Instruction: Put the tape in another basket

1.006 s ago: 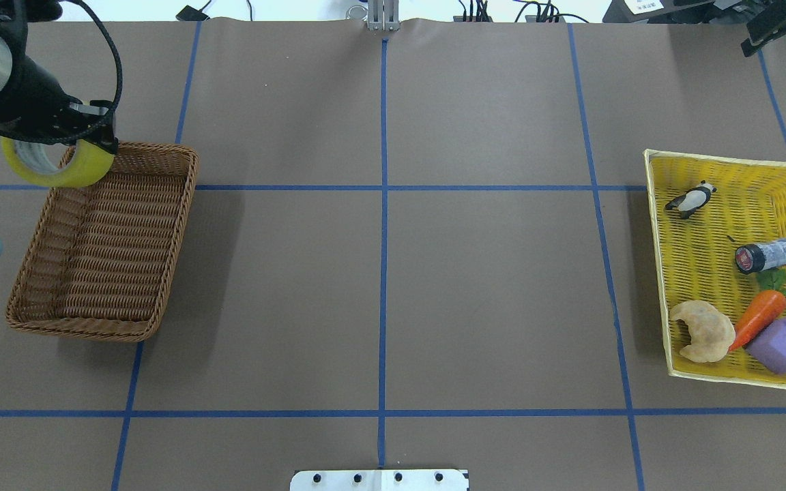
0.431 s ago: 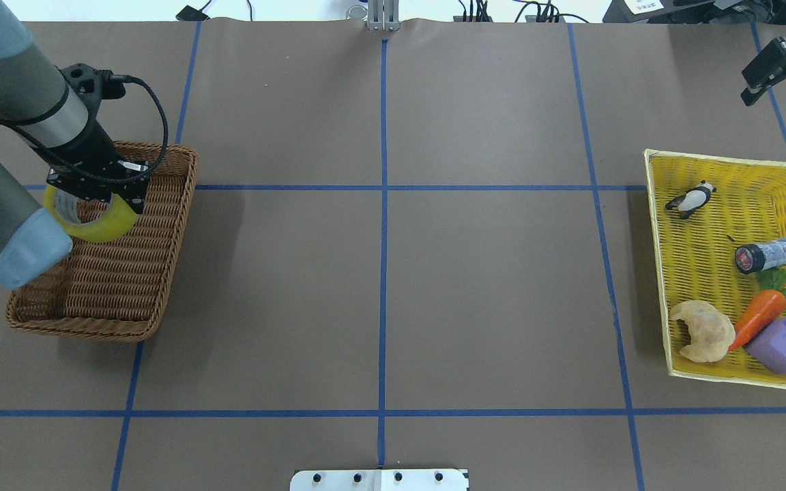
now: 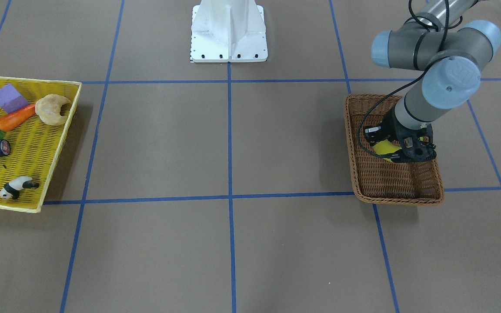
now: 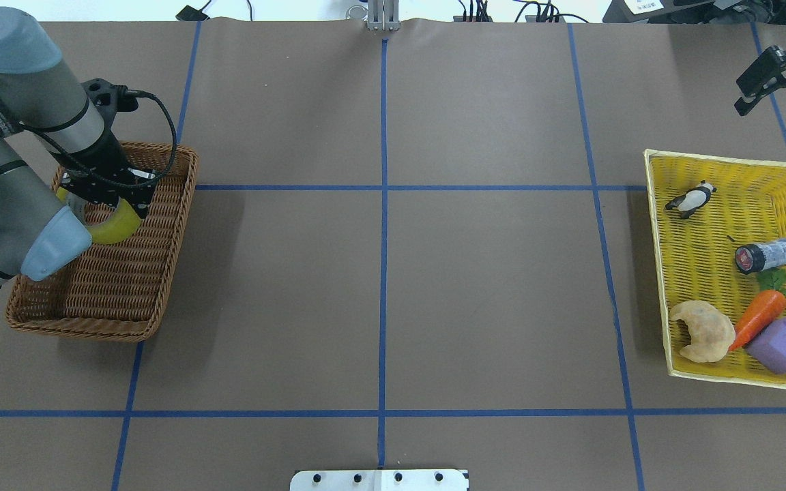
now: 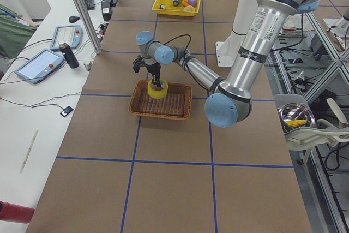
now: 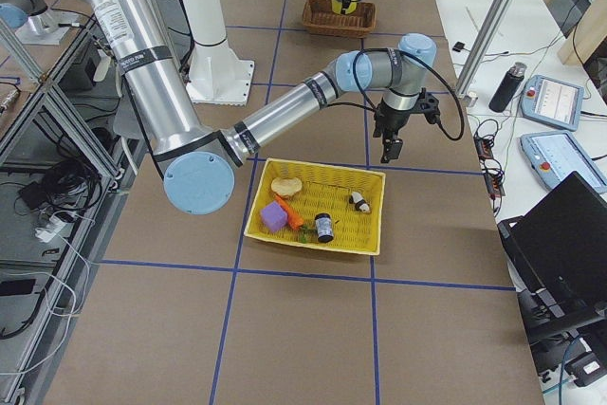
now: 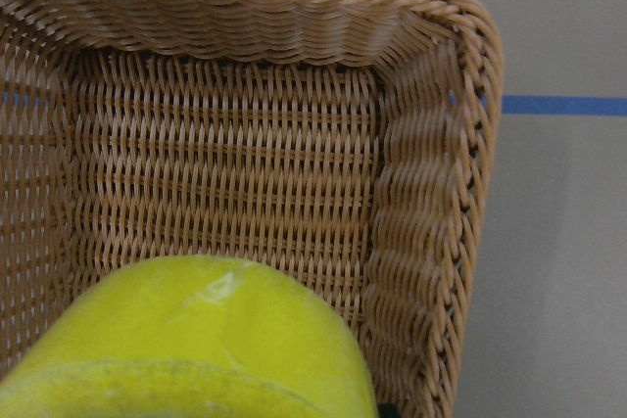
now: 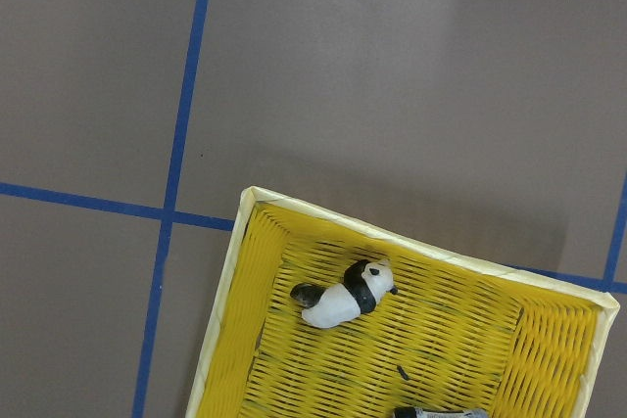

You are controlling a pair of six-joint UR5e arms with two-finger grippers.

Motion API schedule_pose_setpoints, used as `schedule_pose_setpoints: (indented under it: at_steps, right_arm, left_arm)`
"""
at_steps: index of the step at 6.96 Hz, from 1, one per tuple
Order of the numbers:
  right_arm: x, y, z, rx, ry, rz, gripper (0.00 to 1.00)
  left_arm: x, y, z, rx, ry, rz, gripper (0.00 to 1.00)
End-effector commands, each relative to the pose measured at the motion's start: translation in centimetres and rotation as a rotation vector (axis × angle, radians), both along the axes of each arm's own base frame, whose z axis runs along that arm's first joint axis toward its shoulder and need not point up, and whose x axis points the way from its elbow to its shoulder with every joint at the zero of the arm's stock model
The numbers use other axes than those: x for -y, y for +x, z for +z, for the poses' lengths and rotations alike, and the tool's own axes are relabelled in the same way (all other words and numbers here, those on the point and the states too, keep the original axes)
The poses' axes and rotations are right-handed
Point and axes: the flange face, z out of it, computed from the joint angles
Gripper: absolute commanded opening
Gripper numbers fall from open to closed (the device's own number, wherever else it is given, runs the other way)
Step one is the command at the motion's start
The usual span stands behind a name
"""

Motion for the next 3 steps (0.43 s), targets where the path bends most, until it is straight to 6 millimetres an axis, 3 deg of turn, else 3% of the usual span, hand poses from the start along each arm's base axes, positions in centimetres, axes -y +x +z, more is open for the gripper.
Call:
schedule_pose_setpoints:
  at_steps: [1,3]
  right_arm:
    - [-0.1,-0.2,-0.1,0.022,-0.007,-0.004,1.0]
    - [-0.3,-0.2,-0.2,0.026,-0.005,-0.005,1.0]
  left_arm:
    - [0.6,0.7,2.3,0.008,-0.008,0.004,0.0]
    - [-0.4,2.7,4.3,0.031,-0.036,0.038,0.0]
